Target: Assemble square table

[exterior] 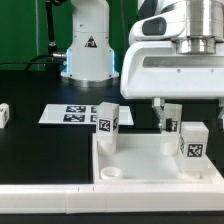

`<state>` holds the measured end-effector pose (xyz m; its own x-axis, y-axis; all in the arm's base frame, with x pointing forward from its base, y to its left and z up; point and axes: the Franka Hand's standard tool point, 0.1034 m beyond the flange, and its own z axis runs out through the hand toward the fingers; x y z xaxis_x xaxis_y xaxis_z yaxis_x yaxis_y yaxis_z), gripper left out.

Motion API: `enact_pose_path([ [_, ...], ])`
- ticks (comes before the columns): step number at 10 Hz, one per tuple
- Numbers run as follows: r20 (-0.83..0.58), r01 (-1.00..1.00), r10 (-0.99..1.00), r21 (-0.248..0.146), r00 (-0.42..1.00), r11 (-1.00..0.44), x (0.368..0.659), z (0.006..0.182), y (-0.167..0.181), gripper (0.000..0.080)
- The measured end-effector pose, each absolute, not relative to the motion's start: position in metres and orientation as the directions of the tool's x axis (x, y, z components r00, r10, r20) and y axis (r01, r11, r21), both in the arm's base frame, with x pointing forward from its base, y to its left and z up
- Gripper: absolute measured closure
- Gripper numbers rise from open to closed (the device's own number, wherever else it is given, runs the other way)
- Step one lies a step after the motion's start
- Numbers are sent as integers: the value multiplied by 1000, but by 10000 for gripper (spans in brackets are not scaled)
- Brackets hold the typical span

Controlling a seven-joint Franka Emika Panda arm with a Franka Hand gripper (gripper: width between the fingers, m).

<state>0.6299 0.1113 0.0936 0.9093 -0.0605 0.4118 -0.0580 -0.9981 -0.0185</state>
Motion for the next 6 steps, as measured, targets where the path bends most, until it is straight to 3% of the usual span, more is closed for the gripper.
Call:
enact_pose_path([
  [6, 417, -31, -34, -13, 908, -999, 642, 118, 97, 150],
])
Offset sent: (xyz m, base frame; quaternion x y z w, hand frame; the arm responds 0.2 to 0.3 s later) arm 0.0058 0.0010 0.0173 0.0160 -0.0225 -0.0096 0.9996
